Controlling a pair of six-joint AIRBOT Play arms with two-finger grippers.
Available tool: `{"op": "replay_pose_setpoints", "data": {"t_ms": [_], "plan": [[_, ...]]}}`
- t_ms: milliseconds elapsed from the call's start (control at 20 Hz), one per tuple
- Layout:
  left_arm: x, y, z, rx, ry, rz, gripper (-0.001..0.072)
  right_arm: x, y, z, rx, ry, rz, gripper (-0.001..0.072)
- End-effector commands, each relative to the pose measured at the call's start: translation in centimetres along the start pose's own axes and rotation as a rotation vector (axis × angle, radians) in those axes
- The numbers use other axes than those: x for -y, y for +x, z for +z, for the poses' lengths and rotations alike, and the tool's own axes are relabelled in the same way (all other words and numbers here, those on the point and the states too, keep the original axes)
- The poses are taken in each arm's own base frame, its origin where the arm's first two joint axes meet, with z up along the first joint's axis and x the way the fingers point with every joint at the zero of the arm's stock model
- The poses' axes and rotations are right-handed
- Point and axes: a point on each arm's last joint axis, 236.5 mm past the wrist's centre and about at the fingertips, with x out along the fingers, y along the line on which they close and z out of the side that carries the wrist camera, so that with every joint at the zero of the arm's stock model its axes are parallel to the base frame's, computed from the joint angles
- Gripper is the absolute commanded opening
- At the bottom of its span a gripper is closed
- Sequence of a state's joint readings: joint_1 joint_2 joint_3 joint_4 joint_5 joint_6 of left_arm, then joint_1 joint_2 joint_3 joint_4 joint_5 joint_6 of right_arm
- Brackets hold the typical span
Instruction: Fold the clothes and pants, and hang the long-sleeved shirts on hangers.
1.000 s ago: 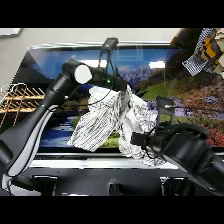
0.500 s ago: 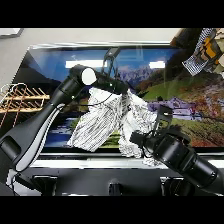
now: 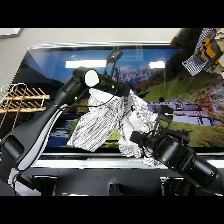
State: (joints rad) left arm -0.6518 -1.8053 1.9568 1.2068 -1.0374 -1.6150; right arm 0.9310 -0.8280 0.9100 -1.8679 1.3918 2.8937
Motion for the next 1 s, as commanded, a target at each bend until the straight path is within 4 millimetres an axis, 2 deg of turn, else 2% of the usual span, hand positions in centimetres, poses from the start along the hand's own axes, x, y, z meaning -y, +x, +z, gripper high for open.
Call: {"op": "replay_pose_setpoints", "data": {"t_ms": [0,50,150,350,450,550,650,750,850,950], "plan": [[0.0,-0.1,0.0,0.0,-0.001,-0.002,0.0028,1.3,0.0,1.8,0.061,0.055,-0.05,0.0031],[-0.1,-0.3,0.2,0.004,-0.002,-0.001,0.0028,1.8,0.2,2.5,0.062,0.085,-0.058,0.0031],[-0.5,-0.9,0.7,0.018,-0.007,0.004,0.0028,2.2,0.3,5.2,0.092,0.14,-0.035,0.003],[-1.4,-2.5,1.8,0.051,-0.019,0.015,0.0028,-0.4,-0.5,11.6,0.166,0.219,0.188,0.0031],[-1.9,-3.6,2.6,0.077,-0.023,0.02,0.0028,-1.6,-1.2,13.9,0.193,0.168,0.249,0.0031],[-2.3,-5.9,4.5,0.122,-0.019,0.028,0.0028,-3.2,-3.0,16.9,0.249,0.054,0.274,0.0031],[-2.8,-9.8,7.1,0.205,-0.008,0.049,0.0027,-5.0,-5.9,20.7,0.329,-0.027,0.291,0.0031],[-3.4,-14.4,8.6,0.281,-0.012,0.078,0.0027,-7.0,-9.4,24.2,0.404,-0.093,0.313,0.0031],[-4.3,-19.6,8.9,0.331,-0.045,0.149,0.0026,-8.8,-13.4,26.9,0.472,-0.157,0.336,0.0031],[-4.0,-24.8,8.5,0.379,-0.052,0.204,0.0027,-9.7,-17.2,28.1,0.516,-0.197,0.363,0.0031]]}}
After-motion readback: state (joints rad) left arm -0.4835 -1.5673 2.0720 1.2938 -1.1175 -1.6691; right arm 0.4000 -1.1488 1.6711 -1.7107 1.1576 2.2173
